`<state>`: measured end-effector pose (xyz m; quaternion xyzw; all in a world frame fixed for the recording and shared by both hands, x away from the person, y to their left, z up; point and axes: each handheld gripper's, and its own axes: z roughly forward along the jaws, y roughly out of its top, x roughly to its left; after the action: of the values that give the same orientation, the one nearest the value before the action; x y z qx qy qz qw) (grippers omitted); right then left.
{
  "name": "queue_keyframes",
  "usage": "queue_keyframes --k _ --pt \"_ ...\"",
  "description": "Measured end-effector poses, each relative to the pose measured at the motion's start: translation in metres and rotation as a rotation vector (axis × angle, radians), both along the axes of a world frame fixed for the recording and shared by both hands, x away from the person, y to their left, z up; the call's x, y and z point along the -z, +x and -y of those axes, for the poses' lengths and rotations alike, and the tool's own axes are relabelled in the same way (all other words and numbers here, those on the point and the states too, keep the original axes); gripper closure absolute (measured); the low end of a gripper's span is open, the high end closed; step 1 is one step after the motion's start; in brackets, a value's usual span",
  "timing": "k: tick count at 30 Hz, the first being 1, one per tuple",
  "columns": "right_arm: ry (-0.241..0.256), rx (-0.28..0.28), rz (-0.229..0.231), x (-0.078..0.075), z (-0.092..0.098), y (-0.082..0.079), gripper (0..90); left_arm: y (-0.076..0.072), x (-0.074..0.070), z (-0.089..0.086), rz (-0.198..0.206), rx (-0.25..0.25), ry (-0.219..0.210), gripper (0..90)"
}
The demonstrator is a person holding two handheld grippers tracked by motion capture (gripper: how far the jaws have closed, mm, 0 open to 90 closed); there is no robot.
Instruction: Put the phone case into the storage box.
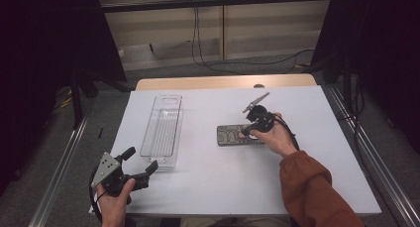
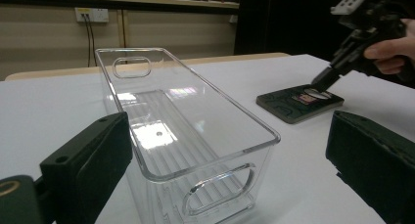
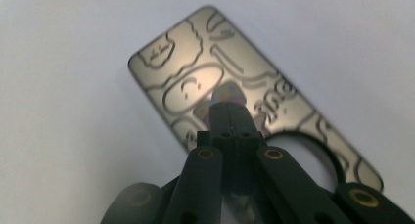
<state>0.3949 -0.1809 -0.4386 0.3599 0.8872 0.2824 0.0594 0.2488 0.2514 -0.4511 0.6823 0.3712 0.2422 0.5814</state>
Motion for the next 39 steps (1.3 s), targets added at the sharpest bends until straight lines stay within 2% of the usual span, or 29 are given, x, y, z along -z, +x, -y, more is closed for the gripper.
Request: queue_keyframes --k 6,9,10,17,18,20,22,30,33,35,39 --pt "-0.028 -0.021 0.004 -0.001 -0.035 0.023 90.0 0.000 0.000 -0.001 0.005 0.010 -0.009 3.4" --pt "-0.027 -0.016 0.011 -0.003 -0.046 0.034 90.0 -0.001 -0.001 -0.002 0.009 -0.001 0.007 3.4" --pt "-0.036 -0.015 0.018 -0.004 -0.049 0.038 90.0 -0.001 0.000 -0.001 0.008 -0.003 0.002 3.4" --pt "-0.050 0.006 -0.018 0.003 -0.066 0.061 90.0 -0.002 0.000 -0.002 0.009 -0.007 -0.002 3.4" --pt "-0.033 0.018 -0.022 0.004 -0.067 0.063 90.0 -0.002 0.000 -0.002 0.007 -0.001 -0.004 3.4" --pt "-0.032 0.024 -0.029 0.009 -0.068 0.068 90.0 -0.002 0.000 -0.002 0.006 -0.005 -0.001 3.4" --pt "-0.033 0.035 -0.037 0.013 -0.070 0.071 90.0 -0.002 0.000 -0.002 0.005 -0.002 -0.010 3.4" --pt "-0.056 0.029 -0.062 0.022 -0.075 0.073 90.0 -0.002 0.000 -0.002 0.007 -0.002 0.000 3.4" --pt "-0.043 0.026 -0.064 0.024 -0.075 0.073 90.0 -0.001 0.000 -0.003 0.005 0.001 0.002 3.4" --pt "-0.054 0.022 -0.064 0.024 -0.075 0.073 90.0 -0.002 0.000 -0.002 0.002 0.000 -0.009 3.4" --pt "-0.057 0.015 -0.059 0.026 -0.080 0.074 90.0 -0.002 0.000 -0.002 0.005 -0.006 0.002 3.4"
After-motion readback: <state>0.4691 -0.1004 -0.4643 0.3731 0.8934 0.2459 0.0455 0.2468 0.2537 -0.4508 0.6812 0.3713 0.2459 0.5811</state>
